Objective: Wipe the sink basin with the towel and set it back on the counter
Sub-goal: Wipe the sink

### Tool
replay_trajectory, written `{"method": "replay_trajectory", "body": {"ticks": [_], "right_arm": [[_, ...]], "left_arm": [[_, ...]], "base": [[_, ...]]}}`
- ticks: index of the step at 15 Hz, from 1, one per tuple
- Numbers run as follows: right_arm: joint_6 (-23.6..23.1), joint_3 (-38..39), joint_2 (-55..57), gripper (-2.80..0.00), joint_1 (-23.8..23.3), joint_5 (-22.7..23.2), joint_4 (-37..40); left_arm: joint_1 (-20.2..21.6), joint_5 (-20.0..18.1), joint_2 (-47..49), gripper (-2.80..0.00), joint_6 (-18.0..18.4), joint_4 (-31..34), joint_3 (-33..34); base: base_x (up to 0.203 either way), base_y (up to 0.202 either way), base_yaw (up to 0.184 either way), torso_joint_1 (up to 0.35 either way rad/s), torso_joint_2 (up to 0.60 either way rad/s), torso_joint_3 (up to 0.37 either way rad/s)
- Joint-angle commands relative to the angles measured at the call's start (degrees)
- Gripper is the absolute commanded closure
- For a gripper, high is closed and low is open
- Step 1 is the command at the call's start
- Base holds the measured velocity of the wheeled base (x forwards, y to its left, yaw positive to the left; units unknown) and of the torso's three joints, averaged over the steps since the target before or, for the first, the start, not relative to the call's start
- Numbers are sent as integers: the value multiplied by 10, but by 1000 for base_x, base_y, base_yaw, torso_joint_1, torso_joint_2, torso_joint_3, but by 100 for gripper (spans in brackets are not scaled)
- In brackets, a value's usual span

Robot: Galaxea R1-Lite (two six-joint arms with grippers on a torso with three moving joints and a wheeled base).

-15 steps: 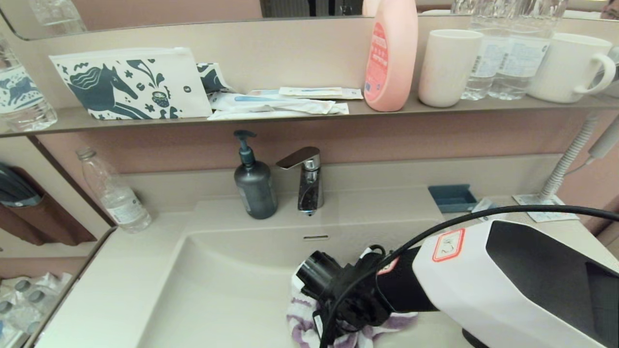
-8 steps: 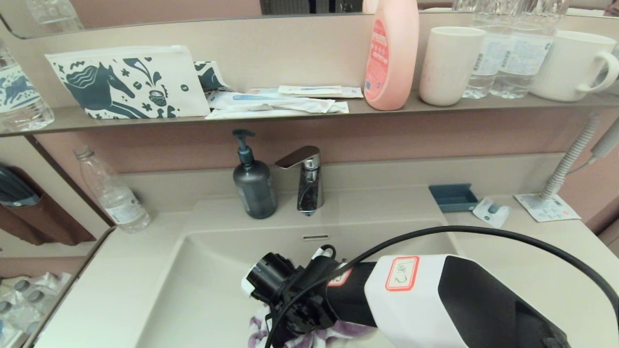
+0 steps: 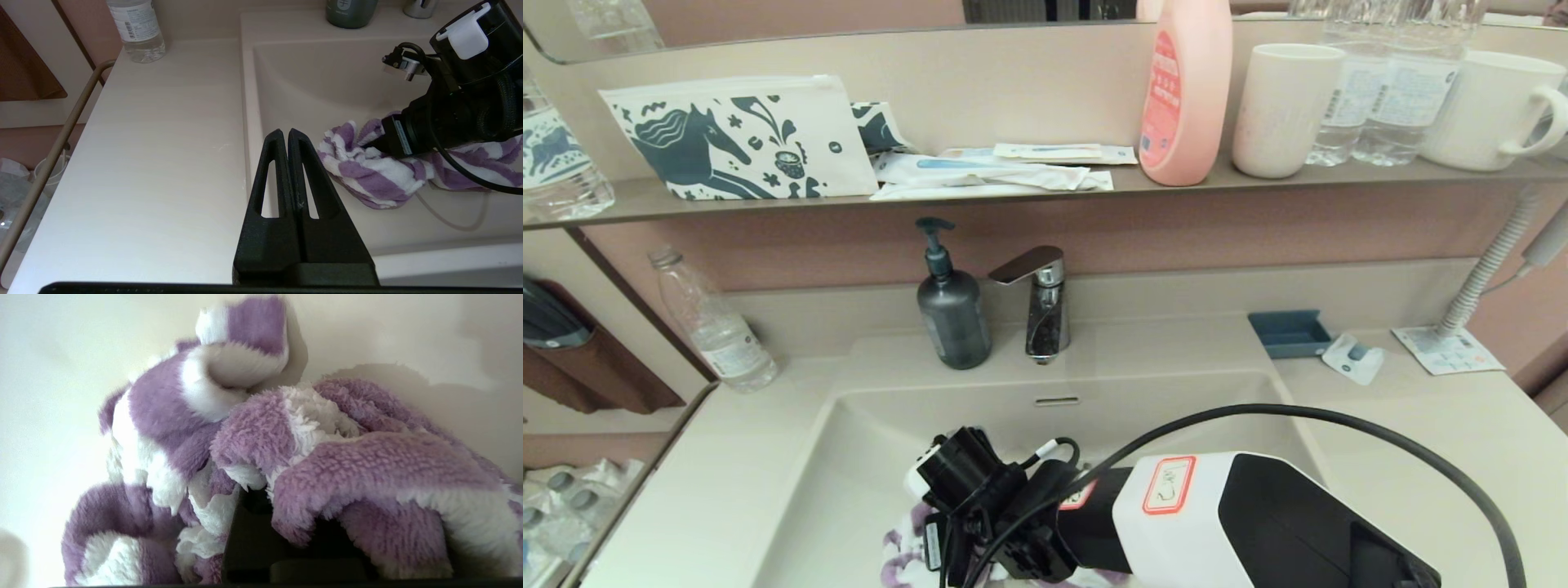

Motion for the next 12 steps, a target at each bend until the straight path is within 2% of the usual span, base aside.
{"method": "replay_trajectory", "body": {"ticks": [1, 3, 6, 12], "right_arm": [[17, 4, -18, 0, 0, -4, -32], [19, 32, -56, 0, -1, -4, -26], [20, 84, -131, 0, -4, -4, 27], [22, 290, -308, 0, -20, -5, 45]], "left_arm": [[0, 0, 1, 0, 0, 0, 0], [0, 0, 1, 0, 1, 0, 0], [0, 0, 1, 0, 0, 0, 0], [0, 0, 1, 0, 0, 0, 0]], "base": [[0, 0, 0, 0, 0, 0], [0, 0, 0, 0, 0, 0], [0, 0, 0, 0, 0, 0], [0, 0, 0, 0, 0, 0]]}}
